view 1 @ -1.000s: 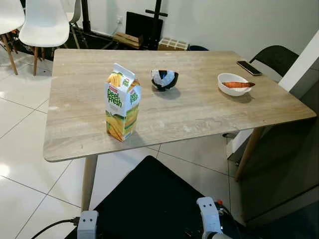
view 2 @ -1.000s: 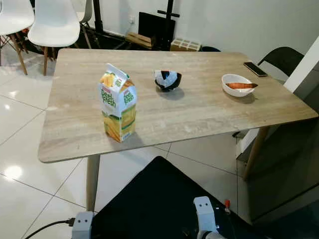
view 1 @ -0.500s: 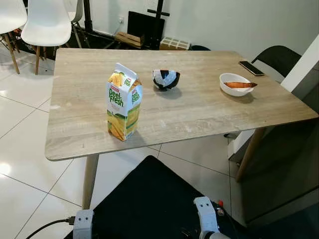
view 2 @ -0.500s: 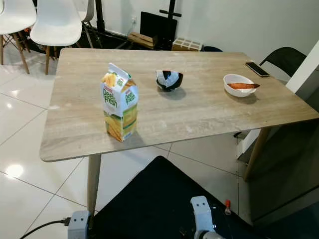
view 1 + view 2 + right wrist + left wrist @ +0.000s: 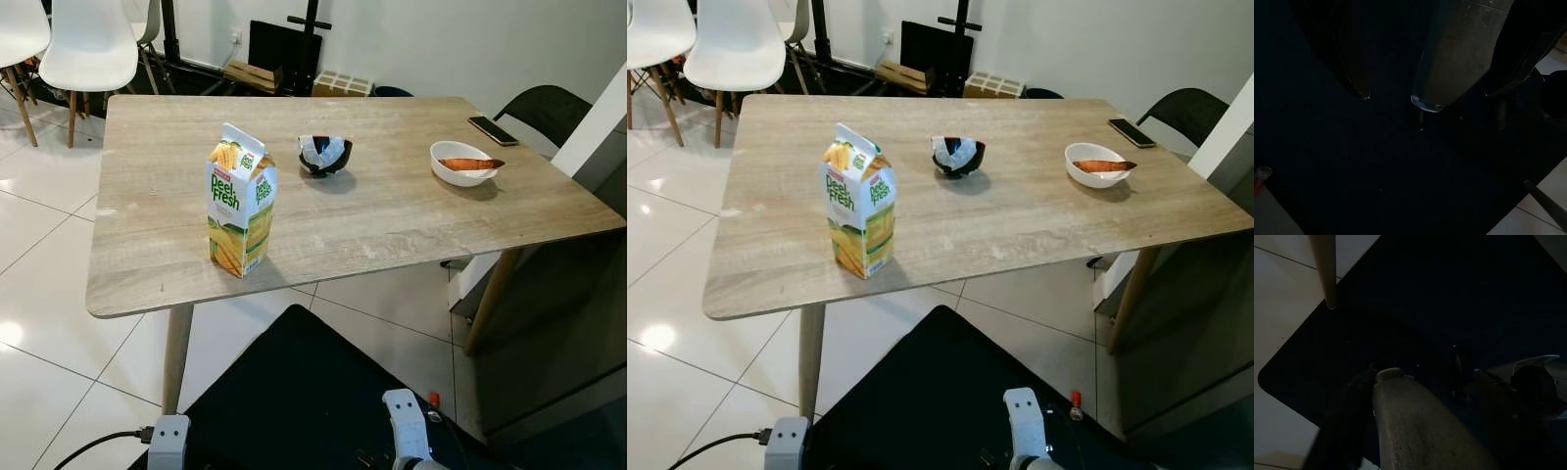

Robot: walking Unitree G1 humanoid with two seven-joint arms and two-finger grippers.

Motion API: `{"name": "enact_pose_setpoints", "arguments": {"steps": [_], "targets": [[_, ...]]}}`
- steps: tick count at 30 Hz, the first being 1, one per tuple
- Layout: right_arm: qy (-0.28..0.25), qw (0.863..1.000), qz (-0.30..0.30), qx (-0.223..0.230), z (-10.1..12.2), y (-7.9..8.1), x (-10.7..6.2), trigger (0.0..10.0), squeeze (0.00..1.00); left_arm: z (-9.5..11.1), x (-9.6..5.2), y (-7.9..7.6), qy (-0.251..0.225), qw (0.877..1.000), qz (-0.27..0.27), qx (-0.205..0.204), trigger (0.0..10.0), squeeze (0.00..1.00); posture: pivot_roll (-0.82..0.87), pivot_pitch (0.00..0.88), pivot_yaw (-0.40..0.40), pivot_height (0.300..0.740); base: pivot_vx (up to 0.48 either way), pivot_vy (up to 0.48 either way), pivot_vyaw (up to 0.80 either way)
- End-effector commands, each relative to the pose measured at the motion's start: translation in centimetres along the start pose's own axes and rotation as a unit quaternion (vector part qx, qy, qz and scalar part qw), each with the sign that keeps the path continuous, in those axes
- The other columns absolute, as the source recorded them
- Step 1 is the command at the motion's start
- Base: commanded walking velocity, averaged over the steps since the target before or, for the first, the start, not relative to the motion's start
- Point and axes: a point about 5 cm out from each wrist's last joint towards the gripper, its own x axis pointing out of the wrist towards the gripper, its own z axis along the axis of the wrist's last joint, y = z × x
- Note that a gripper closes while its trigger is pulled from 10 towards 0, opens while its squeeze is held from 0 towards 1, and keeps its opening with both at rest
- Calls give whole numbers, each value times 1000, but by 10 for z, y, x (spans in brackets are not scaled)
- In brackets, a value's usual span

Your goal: Restocking fridge

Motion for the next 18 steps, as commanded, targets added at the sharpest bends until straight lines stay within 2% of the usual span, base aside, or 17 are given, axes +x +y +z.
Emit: {"name": "enact_pose_setpoints", "arguments": {"steps": [1, 3, 5, 6, 7, 8, 9, 10, 11, 13, 14, 18], "targets": [[7, 1000, -13, 2, -4, -6, -2, 10000, 1000, -16, -5, 1, 31, 1000, 0, -1, 9961, 0, 68, 58, -127, 740, 0, 0, 0], [6, 1000, -14, 2, -4, -5, -2, 10000, 1000, -16, -5, 2, 31, 1000, 0, -1, 9686, 0, 67, 57, -126, 740, 0, 0, 0], [2, 1000, -14, 4, -2, -5, -1, 10000, 1000, -17, -6, 3, 32, 999, 1, 2, 7961, 0, 66, 54, -124, 740, 0, 0, 0], [2, 1000, -14, 4, -2, -5, -1, 10000, 1000, -17, -6, 3, 32, 999, 1, 2, 7961, 0, 66, 54, -124, 740, 0, 0, 0], [-2, 1000, -14, 10, 0, -5, -1, 7255, 902, -17, -6, 3, 32, 999, 2, 2, 2706, 0, 63, 55, -121, 740, 0, 0, 0], [-5, 1000, -14, 13, 1, -5, -1, 3804, 792, -18, -7, 3, 33, 999, 3, 3, 1333, 0, 63, 55, -121, 740, 0, 0, 0], [-8, 1000, -14, 16, 2, -5, -1, 3804, 792, -18, -7, 3, 33, 999, 3, 3, 1333, 0, 62, 57, -120, 740, 0, 0, 0], [-9, 1000, -15, 17, 2, -5, -1, 0, 569, -19, -7, 3, 32, 999, 3, 3, 0, 0, 62, 58, -120, 740, 0, 0, 0], [-10, 1000, -16, 17, 3, -5, -1, 0, 494, -19, -7, 2, 32, 999, 3, 4, 0, 0, 61, 62, -120, 740, 0, 0, 0], [-10, 1000, -16, 16, 3, -5, -1, 0, 494, -19, -7, 2, 32, 999, 3, 4, 0, 0, 61, 62, -120, 740, 0, 0, 0], [-10, 1000, -15, 18, 3, -5, -1, 0, 424, -18, -7, 2, 31, 1000, 3, 5, 0, 0, 61, 63, -120, 740, 0, 0, 0], [-10, 1000, -14, 19, 2, -4, -1, 0, 400, -14, -4, 1, 27, 1000, 3, 3, 0, 0, 62, 67, -118, 740, 0, 0, 0]]}}
